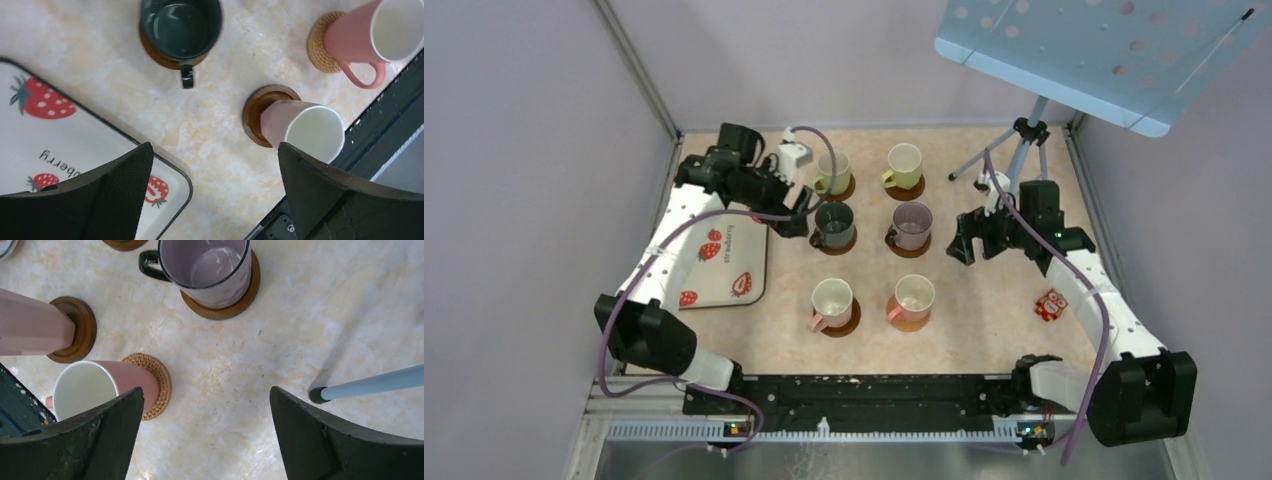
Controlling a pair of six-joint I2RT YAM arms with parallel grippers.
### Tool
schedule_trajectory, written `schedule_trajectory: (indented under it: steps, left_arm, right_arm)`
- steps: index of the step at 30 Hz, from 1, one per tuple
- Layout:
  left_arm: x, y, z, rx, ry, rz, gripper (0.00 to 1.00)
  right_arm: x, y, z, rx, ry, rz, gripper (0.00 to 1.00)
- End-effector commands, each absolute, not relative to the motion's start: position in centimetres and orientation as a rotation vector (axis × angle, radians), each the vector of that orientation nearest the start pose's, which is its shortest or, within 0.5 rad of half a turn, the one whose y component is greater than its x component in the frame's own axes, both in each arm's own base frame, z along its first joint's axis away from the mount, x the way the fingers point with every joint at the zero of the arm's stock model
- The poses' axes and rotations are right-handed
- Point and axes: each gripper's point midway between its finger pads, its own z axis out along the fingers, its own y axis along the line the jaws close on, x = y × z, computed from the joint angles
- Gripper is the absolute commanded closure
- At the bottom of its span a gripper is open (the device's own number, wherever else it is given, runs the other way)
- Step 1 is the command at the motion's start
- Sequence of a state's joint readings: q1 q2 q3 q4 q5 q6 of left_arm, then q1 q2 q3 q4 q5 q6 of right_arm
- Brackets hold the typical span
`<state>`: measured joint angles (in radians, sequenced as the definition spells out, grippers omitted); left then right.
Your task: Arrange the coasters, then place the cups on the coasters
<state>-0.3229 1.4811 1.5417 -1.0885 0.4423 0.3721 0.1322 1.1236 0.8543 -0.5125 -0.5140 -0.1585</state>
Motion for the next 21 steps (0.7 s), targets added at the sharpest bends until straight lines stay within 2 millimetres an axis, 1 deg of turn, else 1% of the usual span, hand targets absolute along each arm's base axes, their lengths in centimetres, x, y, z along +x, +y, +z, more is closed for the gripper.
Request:
schedule_trajectory:
  steps: [1, 3, 5, 6, 8, 10, 12, 14, 19, 21]
  left_arm:
    - [31.4, -13.4, 26.0, 0.875, 2.203, -0.629, 0.01]
    - [32.5, -11.2, 25.6, 0.818, 2.205, -0.606, 0.01]
    - [33.3, -9.5, 25.0, 0.779, 2.204, -0.595, 0.01]
    - [33.7, -8.3, 24.7, 0.749, 2.209, -0.575, 0.01]
    - [34.3, -6.8, 23.9, 0.699, 2.215, -0.54, 0.01]
    - [34.7, -5.7, 22.7, 0.647, 2.221, -0.51, 0.01]
    - [34.9, -4.9, 21.5, 0.618, 2.228, -0.484, 0.01]
    - [34.8, -4.3, 19.9, 0.584, 2.255, -0.454, 0.01]
    - [33.9, -3.4, 15.3, 0.547, 2.339, -0.418, 0.01]
    - [33.5, -3.0, 14.0, 0.542, 2.372, -0.417, 0.01]
  right_arm:
    - [29.3, 11.5, 19.7, -0.603, 2.121, 0.532, 0.05]
    - [29.4, 11.3, 20.4, -0.603, 2.11, 0.509, 0.05]
    - [29.3, 10.9, 20.9, -0.599, 2.105, 0.48, 0.05]
    - [29.3, 10.6, 21.0, -0.592, 2.102, 0.46, 0.05]
    - [29.3, 10.2, 20.8, -0.578, 2.108, 0.428, 0.05]
    - [29.3, 9.7, 20.4, -0.556, 2.121, 0.4, 0.05]
    - [29.4, 9.2, 19.6, -0.531, 2.144, 0.385, 0.05]
    - [29.5, 8.7, 19.0, -0.51, 2.165, 0.385, 0.05]
    - [29.5, 8.1, 17.8, -0.484, 2.193, 0.389, 0.05]
    - [29.4, 7.9, 17.4, -0.48, 2.197, 0.383, 0.05]
